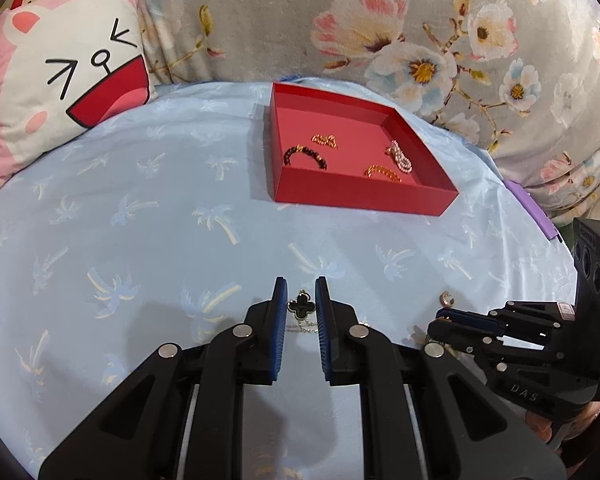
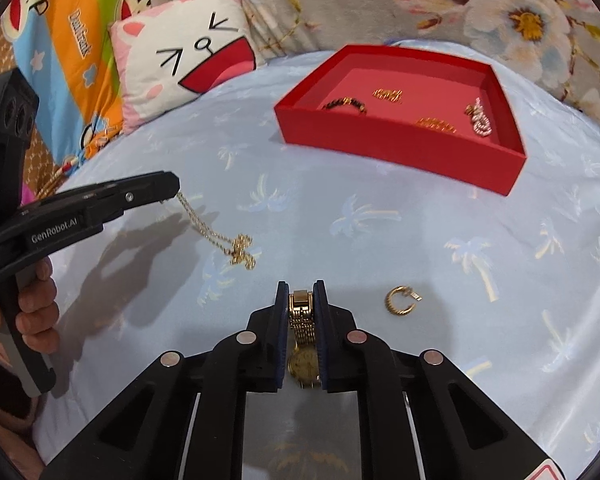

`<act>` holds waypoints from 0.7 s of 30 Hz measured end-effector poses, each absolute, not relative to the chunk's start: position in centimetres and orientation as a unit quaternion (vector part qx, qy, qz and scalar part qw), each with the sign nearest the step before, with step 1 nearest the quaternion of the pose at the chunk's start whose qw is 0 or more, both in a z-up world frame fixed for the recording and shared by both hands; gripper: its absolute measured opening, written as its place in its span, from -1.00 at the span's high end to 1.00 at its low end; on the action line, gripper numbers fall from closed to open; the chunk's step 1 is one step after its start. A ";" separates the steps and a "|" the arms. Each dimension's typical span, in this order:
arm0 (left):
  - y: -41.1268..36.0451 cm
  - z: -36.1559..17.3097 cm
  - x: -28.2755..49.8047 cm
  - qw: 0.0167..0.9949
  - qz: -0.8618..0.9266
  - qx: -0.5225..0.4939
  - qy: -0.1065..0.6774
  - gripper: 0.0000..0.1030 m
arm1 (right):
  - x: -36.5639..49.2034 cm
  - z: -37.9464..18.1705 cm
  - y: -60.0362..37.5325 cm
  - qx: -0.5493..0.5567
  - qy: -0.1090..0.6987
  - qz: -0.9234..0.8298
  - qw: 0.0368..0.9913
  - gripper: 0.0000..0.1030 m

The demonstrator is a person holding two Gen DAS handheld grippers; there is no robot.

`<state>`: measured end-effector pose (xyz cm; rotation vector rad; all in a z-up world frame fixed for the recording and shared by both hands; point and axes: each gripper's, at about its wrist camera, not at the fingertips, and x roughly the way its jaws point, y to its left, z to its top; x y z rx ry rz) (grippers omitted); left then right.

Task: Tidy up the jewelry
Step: 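Carry the clover necklace and gold watch into the red box and open both tools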

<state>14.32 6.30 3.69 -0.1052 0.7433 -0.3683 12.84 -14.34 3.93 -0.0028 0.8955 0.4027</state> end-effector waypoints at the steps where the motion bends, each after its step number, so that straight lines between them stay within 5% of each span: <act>1: 6.3 4.1 14.3 0.916 -0.179 -0.050 0.356 0.74 | 12.8 4.5 -14.7 0.005 0.423 0.192 0.885 0.78; 21: 1.2 18.6 20.5 0.947 -0.219 0.016 0.234 0.74 | 20.2 14.1 -20.9 0.033 0.343 0.125 0.930 0.79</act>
